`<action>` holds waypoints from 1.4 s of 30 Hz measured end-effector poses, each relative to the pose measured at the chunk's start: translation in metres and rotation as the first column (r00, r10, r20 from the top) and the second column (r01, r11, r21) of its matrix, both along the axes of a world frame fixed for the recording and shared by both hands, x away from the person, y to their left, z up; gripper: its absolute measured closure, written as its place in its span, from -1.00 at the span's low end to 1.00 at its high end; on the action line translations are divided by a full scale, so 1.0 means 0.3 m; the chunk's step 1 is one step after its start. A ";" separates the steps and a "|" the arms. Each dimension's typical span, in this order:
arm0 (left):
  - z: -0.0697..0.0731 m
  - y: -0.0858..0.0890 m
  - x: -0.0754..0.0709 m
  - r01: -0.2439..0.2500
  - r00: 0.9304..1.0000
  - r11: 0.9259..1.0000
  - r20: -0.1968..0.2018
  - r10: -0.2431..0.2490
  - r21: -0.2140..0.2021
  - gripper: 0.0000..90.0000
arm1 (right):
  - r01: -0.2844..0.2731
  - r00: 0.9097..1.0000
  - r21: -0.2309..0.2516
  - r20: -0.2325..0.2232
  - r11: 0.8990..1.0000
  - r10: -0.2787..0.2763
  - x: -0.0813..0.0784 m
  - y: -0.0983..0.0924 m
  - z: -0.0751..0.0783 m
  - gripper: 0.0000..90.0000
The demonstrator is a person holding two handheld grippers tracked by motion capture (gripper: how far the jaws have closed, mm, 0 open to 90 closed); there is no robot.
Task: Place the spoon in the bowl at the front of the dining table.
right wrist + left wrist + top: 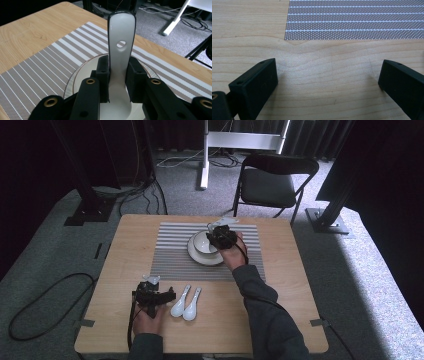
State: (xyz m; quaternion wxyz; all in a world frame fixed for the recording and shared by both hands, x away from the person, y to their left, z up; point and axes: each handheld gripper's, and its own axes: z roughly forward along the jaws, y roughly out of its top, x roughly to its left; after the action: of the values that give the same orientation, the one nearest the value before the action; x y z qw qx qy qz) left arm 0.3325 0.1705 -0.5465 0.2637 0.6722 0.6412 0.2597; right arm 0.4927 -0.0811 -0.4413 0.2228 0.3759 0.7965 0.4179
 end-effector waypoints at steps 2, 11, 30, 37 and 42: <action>0.000 0.000 0.000 0.000 1.000 1.000 0.000 0.000 0.000 -0.94 | -0.003 1.000 -0.008 -0.005 1.000 0.003 0.004 0.006 -0.008 0.66; 0.000 0.000 0.000 -0.002 1.000 1.000 0.001 0.002 -0.001 -0.94 | -0.022 0.999 -0.032 -0.026 0.999 0.022 -0.001 0.040 -0.053 0.65; -0.001 -0.001 0.000 -0.002 1.000 1.000 0.003 0.002 -0.001 -0.94 | -0.087 0.996 -0.146 0.015 0.985 0.090 0.002 0.151 -0.066 0.65; 0.000 -0.001 -0.001 0.002 1.000 1.000 0.001 -0.002 0.002 -0.94 | -0.096 0.995 -0.173 0.004 0.980 0.098 0.017 0.192 -0.072 0.64; 0.000 -0.001 -0.001 0.006 1.000 1.000 0.001 -0.006 0.003 -0.94 | -0.104 0.995 -0.181 -0.010 0.978 0.104 0.016 0.223 -0.096 0.65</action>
State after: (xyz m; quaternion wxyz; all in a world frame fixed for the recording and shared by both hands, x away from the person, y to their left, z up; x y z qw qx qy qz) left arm 0.3321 0.1702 -0.5466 0.2638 0.6743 0.6389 0.2600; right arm 0.4976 -0.0142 -0.4703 0.2338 0.3121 0.8499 0.3545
